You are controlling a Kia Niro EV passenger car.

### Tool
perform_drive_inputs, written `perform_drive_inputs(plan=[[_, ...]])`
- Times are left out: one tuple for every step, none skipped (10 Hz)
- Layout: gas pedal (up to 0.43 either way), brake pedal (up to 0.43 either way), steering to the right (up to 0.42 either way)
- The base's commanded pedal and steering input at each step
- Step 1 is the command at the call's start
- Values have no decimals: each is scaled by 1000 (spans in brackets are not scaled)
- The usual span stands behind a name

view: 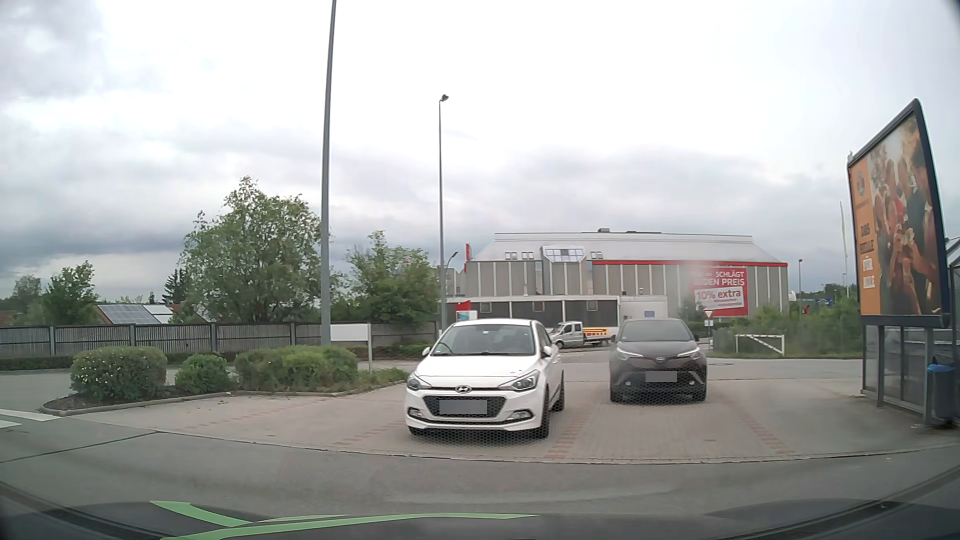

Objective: Follow the waypoints while adhering to traffic rules and regulations

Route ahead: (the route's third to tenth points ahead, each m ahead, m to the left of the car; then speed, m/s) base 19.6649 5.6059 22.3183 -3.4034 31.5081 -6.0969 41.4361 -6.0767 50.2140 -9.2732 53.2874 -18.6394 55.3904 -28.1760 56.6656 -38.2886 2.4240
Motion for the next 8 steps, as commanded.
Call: perform_drive_inputs(plan=[[118, 0, -660], [118, 0, -661], [118, 0, -662], [118, 0, -662], [118, 0, -662], [118, 0, -662], [110, 0, -662], [110, 0, -661]])
